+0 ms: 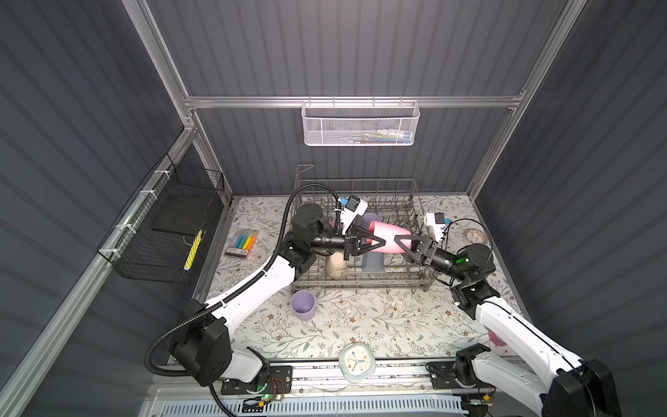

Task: Load the cups into the dish rack
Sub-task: 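Close the right gripper on the pink cup's base while the left gripper holds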

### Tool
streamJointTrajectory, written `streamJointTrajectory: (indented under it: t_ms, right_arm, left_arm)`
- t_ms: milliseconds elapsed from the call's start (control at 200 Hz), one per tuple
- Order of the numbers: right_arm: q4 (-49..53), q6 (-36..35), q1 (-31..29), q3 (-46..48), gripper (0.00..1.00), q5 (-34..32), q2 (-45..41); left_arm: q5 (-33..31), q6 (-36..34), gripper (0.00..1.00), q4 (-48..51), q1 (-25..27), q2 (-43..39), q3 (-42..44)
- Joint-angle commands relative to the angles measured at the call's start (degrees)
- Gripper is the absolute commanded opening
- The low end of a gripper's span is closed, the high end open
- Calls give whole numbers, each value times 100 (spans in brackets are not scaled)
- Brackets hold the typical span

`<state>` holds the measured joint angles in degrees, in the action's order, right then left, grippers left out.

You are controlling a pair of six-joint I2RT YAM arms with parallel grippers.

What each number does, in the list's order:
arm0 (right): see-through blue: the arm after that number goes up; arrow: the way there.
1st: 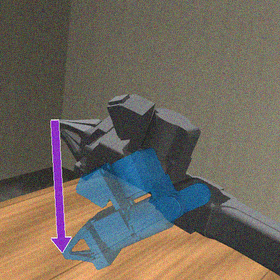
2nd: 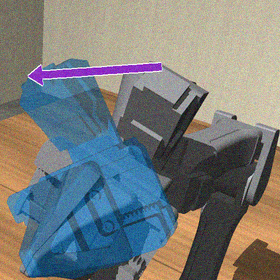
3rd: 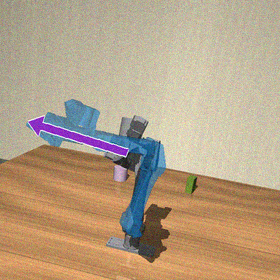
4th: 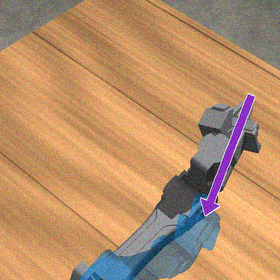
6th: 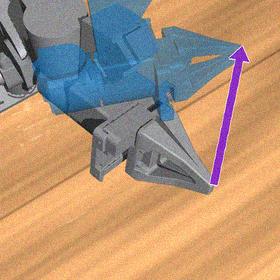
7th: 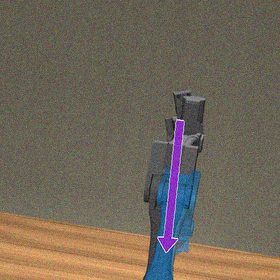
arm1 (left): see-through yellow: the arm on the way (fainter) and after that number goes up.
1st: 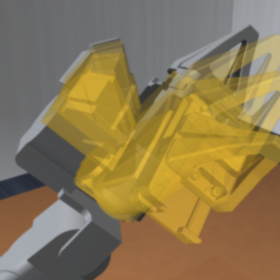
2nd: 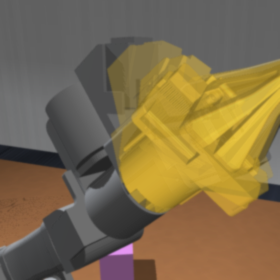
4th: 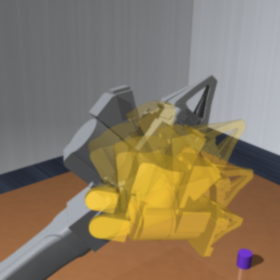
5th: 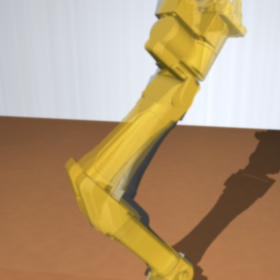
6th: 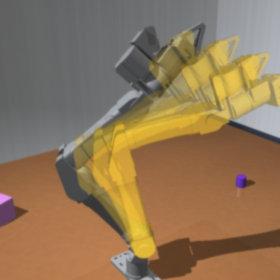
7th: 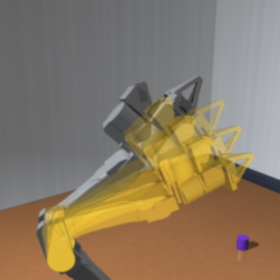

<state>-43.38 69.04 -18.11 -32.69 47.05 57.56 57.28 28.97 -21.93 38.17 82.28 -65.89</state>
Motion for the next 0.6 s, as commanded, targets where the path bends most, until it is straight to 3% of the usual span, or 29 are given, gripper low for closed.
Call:
streamJointTrajectory:
  t_ms: [0, 125, 215, 420, 590]
  right_arm:
    - [-464, 49, -101, -221, 75, 70, 17]
    - [-646, 138, -104, -178, 68, 59, 75]
    - [-745, 177, -110, -146, 57, 50, 89]
    - [-616, 39, -103, -72, 49, -120, -61]
    - [68, -416, -96, -102, 45, -328, -386]
  left_arm:
    - [162, -111, 0, 216, 67, 112, -29]
    - [187, -115, 0, 233, 66, 109, -21]
    - [188, -132, 0, 250, 65, 89, -21]
    - [180, -218, 16, 372, 66, -26, -41]
    - [107, -342, 28, 568, 67, -257, -56]
